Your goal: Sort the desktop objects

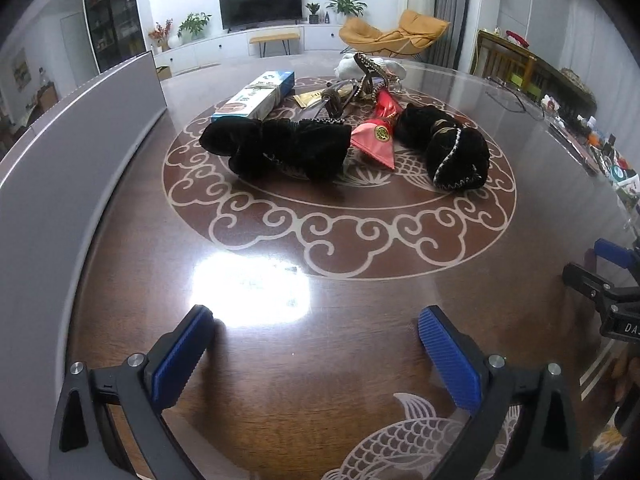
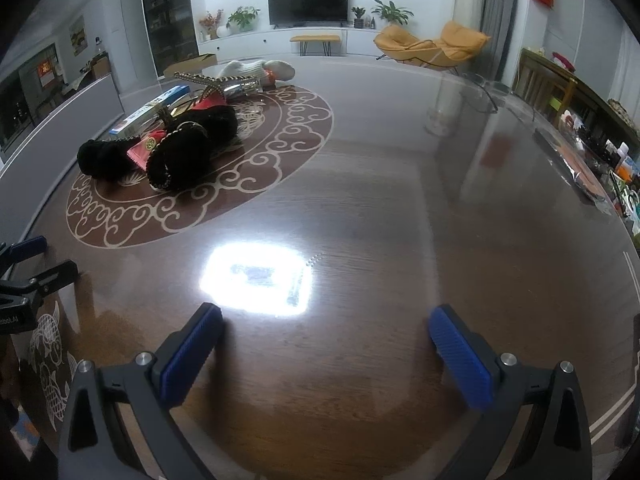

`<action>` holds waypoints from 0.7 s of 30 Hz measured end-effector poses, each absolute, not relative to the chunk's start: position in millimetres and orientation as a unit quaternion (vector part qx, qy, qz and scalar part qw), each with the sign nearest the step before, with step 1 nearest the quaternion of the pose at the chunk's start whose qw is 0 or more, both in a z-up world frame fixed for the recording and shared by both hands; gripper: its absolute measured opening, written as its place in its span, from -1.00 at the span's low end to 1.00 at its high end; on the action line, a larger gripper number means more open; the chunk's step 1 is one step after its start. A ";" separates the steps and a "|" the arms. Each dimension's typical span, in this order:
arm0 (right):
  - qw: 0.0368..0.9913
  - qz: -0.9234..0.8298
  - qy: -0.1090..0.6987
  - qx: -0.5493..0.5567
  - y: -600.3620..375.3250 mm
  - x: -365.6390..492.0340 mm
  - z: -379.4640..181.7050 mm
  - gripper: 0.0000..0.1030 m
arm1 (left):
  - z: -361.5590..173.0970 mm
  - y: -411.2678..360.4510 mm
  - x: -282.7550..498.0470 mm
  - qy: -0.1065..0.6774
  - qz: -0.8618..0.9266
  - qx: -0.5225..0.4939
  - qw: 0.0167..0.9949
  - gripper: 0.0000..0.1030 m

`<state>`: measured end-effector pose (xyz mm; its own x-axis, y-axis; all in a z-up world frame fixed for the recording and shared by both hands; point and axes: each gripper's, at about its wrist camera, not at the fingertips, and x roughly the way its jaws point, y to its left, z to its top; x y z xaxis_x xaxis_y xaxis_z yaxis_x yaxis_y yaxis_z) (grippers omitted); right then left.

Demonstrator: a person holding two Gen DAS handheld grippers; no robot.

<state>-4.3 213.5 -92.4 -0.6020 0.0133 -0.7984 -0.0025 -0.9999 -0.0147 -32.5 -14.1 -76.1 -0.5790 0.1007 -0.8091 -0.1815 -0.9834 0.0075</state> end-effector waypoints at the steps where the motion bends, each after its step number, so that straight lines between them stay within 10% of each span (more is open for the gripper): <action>1: 0.004 0.895 -0.006 -0.446 213.5 -4.2 -92.4 1.00 | -76.2 -14.5 -32.1 0.044 0.888 -0.452 0.080 1.00; 21: 0.004 0.895 -0.006 -0.446 213.8 -3.8 -92.4 1.00 | -76.3 -14.7 -33.5 0.044 0.887 -0.452 0.080 1.00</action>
